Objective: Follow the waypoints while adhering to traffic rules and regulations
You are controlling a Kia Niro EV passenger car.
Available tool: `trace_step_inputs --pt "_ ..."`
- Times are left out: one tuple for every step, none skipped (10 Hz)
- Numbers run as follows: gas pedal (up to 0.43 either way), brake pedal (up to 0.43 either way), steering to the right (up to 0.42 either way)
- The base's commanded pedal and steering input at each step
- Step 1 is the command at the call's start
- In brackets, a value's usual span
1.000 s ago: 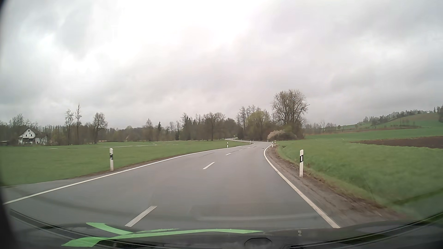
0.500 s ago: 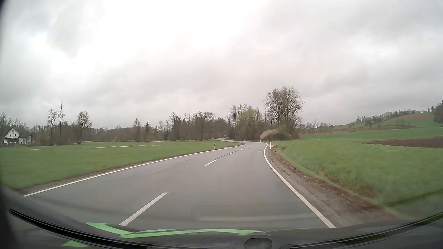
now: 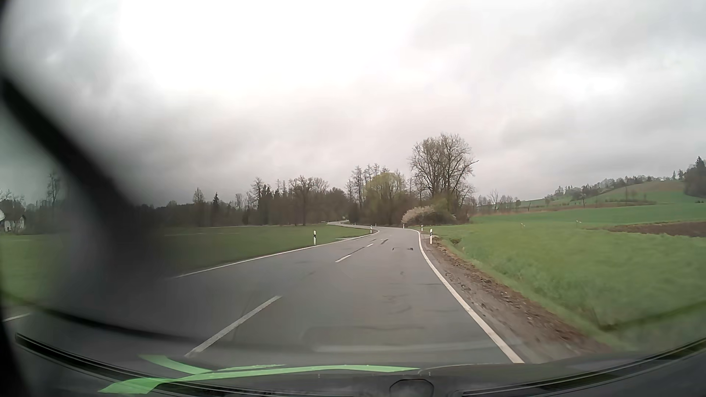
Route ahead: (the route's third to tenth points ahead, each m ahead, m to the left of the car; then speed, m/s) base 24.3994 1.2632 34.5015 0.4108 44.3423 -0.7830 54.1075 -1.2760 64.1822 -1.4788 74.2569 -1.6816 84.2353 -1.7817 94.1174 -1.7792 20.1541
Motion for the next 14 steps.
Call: trace_step_inputs --pt "0.087 0.000 0.018" --pt "0.047 0.000 0.017" --pt "0.039 0.000 0.017" --pt "0.039 0.000 0.016" --pt "0.047 0.000 0.015" --pt "0.059 0.000 0.015" --pt "0.067 0.000 0.014" --pt "0.079 0.000 0.013" --pt "0.098 0.000 0.012" --pt "0.110 0.000 0.011" --pt "0.118 0.000 0.011" --pt "0.118 0.000 0.010" --pt "0.110 0.000 0.010" --pt "0.087 0.000 0.009"
